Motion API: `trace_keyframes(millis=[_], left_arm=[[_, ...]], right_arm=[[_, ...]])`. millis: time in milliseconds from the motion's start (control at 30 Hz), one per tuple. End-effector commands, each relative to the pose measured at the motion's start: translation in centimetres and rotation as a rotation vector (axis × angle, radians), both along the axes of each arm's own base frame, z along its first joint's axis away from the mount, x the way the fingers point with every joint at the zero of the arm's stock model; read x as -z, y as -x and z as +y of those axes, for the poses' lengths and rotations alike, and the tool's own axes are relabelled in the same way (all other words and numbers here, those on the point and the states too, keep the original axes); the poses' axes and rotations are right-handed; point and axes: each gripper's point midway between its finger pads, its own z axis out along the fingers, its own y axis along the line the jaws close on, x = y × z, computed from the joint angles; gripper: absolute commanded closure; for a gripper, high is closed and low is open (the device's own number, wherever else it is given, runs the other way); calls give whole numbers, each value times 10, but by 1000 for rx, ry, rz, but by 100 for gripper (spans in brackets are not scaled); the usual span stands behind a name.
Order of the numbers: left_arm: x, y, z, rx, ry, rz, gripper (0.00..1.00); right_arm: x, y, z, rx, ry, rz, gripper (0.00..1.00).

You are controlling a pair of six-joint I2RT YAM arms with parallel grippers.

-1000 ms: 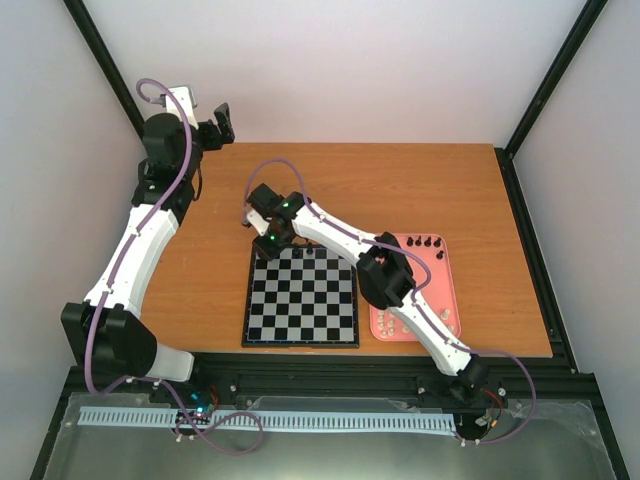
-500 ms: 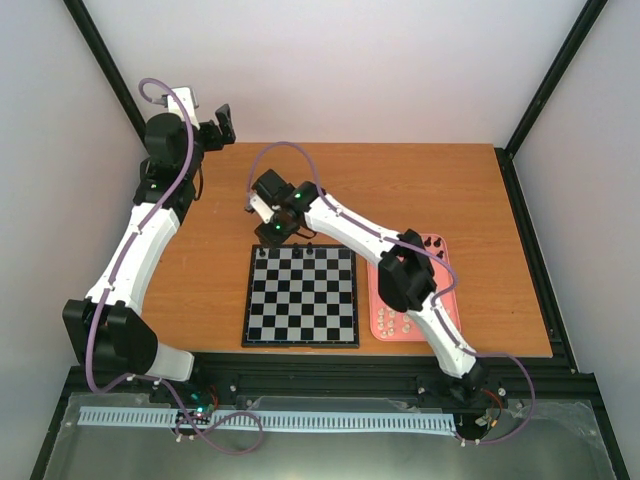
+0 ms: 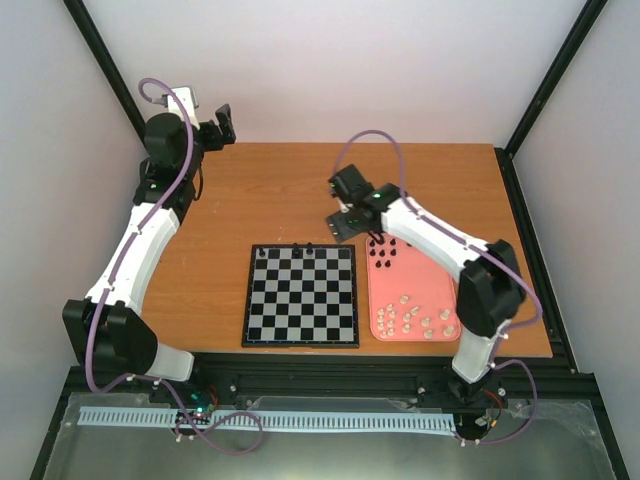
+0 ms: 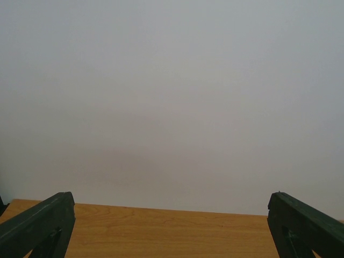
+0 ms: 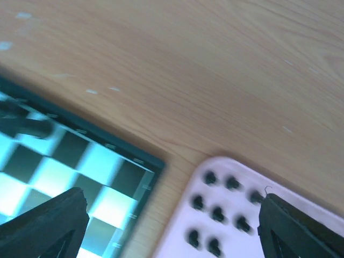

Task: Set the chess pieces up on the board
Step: Pick up the chess piece from the storage box.

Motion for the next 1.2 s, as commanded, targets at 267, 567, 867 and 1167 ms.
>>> trace_keyframes(millis=[267, 567, 867, 1167], left_arm=[[-16, -8, -14, 74, 22, -54, 0], [-5, -15, -18, 92, 17, -32, 0], [2, -18, -20, 99, 15, -18, 0], [7, -24, -20, 99, 12, -7, 0]], right_arm=[[-1, -1, -148, 444, 20, -76, 2], [36, -10, -184, 537, 64, -10, 30], [72, -25, -187, 548, 91, 72, 47], [85, -37, -183, 525, 56, 101, 57]])
